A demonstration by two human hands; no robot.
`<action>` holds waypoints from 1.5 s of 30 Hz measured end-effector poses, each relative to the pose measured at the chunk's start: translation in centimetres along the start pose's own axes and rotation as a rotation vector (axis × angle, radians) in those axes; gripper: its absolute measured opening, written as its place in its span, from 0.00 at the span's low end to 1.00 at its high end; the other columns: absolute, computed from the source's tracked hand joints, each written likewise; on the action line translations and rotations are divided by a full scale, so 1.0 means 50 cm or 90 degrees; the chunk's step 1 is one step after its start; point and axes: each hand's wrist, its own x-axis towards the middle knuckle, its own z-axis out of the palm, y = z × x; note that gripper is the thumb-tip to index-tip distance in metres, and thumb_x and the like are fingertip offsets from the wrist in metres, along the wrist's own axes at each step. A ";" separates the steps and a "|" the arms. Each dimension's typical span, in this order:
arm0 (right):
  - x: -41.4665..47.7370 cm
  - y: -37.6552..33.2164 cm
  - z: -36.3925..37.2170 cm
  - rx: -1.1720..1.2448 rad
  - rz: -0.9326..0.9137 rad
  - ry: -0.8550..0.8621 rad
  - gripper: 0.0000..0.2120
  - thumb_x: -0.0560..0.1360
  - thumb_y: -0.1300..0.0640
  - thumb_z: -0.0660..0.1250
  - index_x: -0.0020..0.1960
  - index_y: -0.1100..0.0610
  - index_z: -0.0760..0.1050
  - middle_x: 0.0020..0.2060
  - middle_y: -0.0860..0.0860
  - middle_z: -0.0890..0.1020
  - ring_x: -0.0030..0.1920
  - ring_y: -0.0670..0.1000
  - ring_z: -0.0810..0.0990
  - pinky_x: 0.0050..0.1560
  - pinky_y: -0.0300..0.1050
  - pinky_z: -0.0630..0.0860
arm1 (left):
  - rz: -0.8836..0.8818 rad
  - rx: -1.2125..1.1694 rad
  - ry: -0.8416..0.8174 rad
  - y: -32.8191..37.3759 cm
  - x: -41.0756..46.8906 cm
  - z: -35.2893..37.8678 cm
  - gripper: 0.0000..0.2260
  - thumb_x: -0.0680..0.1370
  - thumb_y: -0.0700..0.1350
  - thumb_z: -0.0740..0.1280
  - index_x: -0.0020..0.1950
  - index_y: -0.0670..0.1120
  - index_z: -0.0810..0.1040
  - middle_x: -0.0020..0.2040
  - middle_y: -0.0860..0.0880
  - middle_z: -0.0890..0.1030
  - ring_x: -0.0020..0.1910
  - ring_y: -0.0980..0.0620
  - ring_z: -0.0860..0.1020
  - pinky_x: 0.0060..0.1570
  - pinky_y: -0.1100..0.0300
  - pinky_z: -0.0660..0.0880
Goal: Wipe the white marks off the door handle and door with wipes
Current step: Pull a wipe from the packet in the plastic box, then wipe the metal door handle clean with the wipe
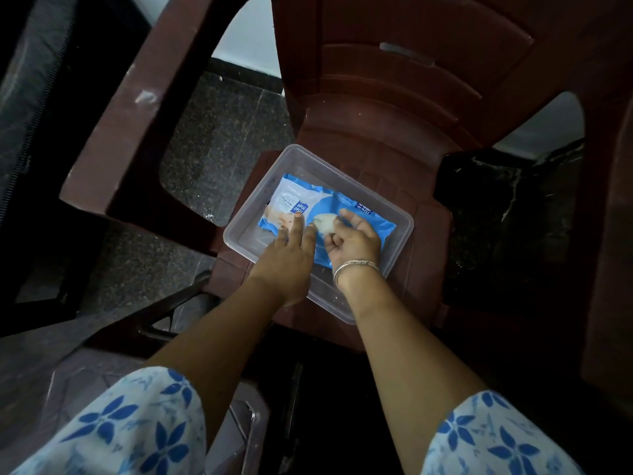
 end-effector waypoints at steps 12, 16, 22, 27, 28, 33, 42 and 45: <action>-0.103 -0.095 -0.047 0.048 0.078 -0.133 0.15 0.73 0.69 0.62 0.31 0.56 0.72 0.28 0.51 0.77 0.28 0.47 0.77 0.29 0.36 0.71 | 0.054 -0.221 0.169 0.065 -0.032 -0.105 0.28 0.76 0.46 0.65 0.74 0.46 0.59 0.74 0.43 0.62 0.72 0.42 0.63 0.68 0.46 0.65; -0.168 -0.152 -0.079 -0.001 0.047 -0.170 0.16 0.72 0.75 0.57 0.36 0.56 0.67 0.33 0.55 0.77 0.28 0.46 0.78 0.29 0.35 0.73 | 0.121 -0.217 0.240 0.122 -0.055 -0.162 0.13 0.75 0.38 0.63 0.58 0.42 0.77 0.59 0.43 0.77 0.59 0.42 0.74 0.55 0.48 0.72; -0.288 -0.273 -0.153 -0.043 -0.084 -0.192 0.16 0.73 0.74 0.56 0.54 0.60 0.72 0.41 0.56 0.79 0.32 0.48 0.79 0.30 0.38 0.74 | 0.130 -0.446 0.312 0.266 -0.109 -0.252 0.08 0.74 0.36 0.63 0.48 0.45 0.80 0.37 0.52 0.81 0.38 0.55 0.77 0.39 0.64 0.69; -0.415 -0.390 -0.230 -0.014 -0.240 -0.116 0.10 0.77 0.68 0.58 0.56 0.61 0.73 0.43 0.56 0.79 0.39 0.51 0.79 0.30 0.44 0.77 | 0.219 -0.634 0.302 0.443 -0.161 -0.358 0.09 0.72 0.41 0.67 0.41 0.57 0.74 0.29 0.56 0.77 0.27 0.63 0.73 0.30 0.66 0.72; -0.443 -0.415 -0.250 0.000 -0.261 -0.105 0.07 0.78 0.65 0.59 0.54 0.61 0.74 0.43 0.57 0.80 0.40 0.52 0.80 0.34 0.47 0.79 | 0.249 -0.640 0.296 0.475 -0.175 -0.378 0.09 0.71 0.43 0.67 0.41 0.58 0.72 0.29 0.55 0.76 0.27 0.62 0.73 0.30 0.66 0.72; -0.586 -0.511 -0.354 -0.046 -0.421 0.082 0.04 0.77 0.60 0.64 0.46 0.59 0.76 0.44 0.63 0.80 0.45 0.59 0.79 0.50 0.60 0.76 | 0.403 -0.606 0.213 0.629 -0.253 -0.453 0.11 0.70 0.41 0.68 0.38 0.56 0.69 0.29 0.54 0.77 0.28 0.55 0.73 0.32 0.51 0.73; -0.809 -0.557 -0.554 -0.058 -0.647 0.384 0.06 0.73 0.62 0.69 0.39 0.56 0.74 0.34 0.55 0.80 0.37 0.52 0.78 0.39 0.50 0.76 | 0.643 -0.550 -0.004 0.893 -0.469 -0.498 0.08 0.73 0.47 0.65 0.43 0.45 0.81 0.39 0.44 0.83 0.39 0.44 0.82 0.42 0.46 0.79; -0.885 -0.553 -0.603 -0.019 -0.726 0.488 0.11 0.72 0.64 0.70 0.38 0.50 0.72 0.33 0.50 0.81 0.34 0.46 0.79 0.38 0.45 0.77 | 0.757 -0.541 -0.162 0.952 -0.543 -0.494 0.10 0.72 0.38 0.71 0.53 0.44 0.80 0.45 0.43 0.84 0.44 0.47 0.82 0.47 0.54 0.80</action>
